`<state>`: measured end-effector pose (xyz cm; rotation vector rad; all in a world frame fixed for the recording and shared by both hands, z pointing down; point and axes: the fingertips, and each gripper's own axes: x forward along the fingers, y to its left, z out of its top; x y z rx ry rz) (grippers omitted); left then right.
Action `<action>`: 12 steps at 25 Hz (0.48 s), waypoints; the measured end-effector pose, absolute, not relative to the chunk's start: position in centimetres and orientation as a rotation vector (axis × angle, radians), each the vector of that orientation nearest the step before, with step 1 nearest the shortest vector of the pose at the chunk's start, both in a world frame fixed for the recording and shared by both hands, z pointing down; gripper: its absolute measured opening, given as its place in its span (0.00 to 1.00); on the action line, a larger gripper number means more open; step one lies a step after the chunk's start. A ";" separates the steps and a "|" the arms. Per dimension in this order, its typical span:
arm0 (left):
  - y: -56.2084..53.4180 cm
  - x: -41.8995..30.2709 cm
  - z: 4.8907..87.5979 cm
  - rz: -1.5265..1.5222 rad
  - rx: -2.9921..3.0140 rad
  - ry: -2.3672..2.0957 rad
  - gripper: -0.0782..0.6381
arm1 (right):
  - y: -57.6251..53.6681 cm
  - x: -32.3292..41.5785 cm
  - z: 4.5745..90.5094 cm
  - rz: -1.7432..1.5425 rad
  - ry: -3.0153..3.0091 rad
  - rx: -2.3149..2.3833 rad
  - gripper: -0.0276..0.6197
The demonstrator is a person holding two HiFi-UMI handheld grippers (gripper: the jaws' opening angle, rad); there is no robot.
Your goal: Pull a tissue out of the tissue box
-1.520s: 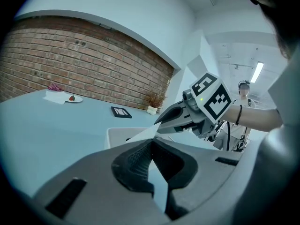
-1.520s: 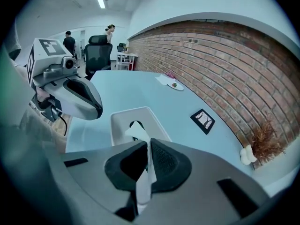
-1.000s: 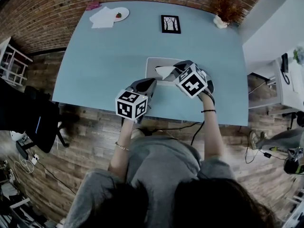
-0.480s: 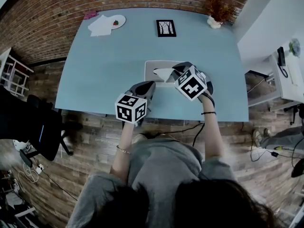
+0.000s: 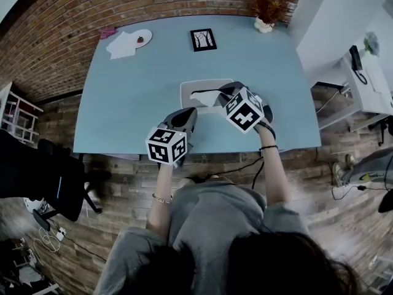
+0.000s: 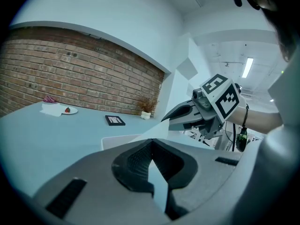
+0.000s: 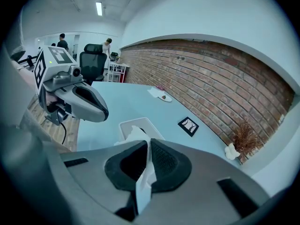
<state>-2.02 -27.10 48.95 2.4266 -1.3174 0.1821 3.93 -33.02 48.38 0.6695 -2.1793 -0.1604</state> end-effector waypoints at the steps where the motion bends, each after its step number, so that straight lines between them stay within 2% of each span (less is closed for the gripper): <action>1: -27.0 -1.9 48.8 0.180 2.429 -1.319 0.11 | -32.9 4.0 48.3 -0.164 -2.181 0.671 0.05; 12: -26.1 -1.4 47.5 0.152 2.449 -1.354 0.11 | -32.1 4.5 47.0 -0.222 -2.196 0.685 0.05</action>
